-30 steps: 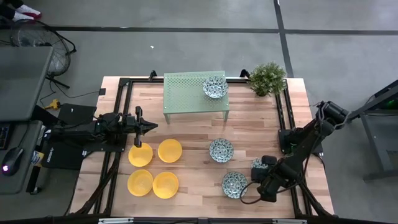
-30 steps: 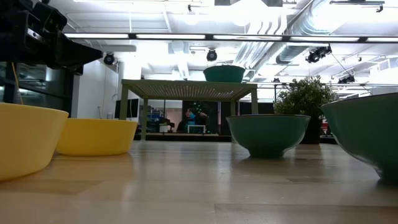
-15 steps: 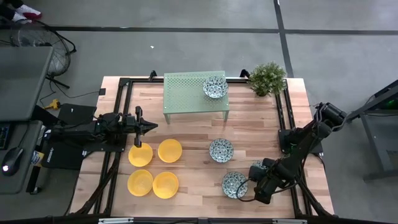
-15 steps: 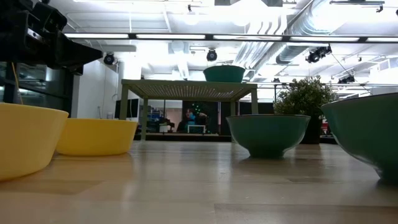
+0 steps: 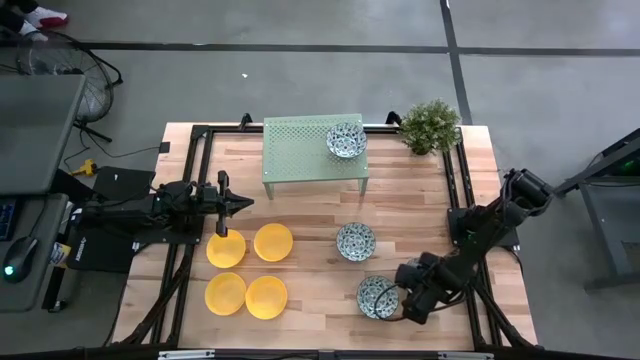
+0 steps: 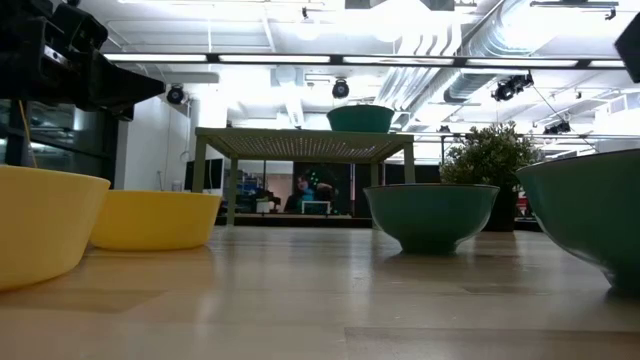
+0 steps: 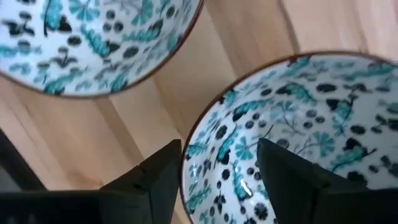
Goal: Pick & Place Mini bowls
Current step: Stack the blue patterned bowl on top of the other blue patterned bowl on the shelf
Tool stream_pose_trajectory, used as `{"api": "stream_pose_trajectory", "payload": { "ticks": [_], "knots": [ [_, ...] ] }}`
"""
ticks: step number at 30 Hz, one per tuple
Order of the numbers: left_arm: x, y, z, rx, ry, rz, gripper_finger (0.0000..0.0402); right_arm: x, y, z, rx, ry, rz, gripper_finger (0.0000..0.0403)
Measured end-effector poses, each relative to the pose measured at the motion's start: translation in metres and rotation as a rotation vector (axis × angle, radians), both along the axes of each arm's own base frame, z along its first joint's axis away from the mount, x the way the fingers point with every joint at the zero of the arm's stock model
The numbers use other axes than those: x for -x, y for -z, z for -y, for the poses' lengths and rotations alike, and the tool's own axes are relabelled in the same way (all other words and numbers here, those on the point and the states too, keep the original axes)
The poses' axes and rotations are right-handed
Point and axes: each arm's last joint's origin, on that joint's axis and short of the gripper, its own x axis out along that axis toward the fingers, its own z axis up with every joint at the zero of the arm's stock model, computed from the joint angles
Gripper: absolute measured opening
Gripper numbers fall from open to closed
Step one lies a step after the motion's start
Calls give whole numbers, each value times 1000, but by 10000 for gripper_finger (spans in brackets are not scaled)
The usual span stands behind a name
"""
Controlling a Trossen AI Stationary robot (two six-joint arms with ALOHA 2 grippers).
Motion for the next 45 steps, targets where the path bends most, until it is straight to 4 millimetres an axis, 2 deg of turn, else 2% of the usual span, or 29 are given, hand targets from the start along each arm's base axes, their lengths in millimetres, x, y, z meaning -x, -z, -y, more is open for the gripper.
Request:
{"api": "stream_pose_trajectory", "payload": {
  "ticks": [13, 22, 45],
  "knots": [
    [0, 0, 0, 0, 0, 0, 7, -3, 8, -1, 14, -20, -26, 128],
    [0, 0, 0, 0, 0, 0, 7, 0, 4, 1, 19, -24, -54, 19],
    [0, 0, 0, 0, 0, 0, 7, 14, -20, 16, 44, -59, -51, 1]
  ]
}}
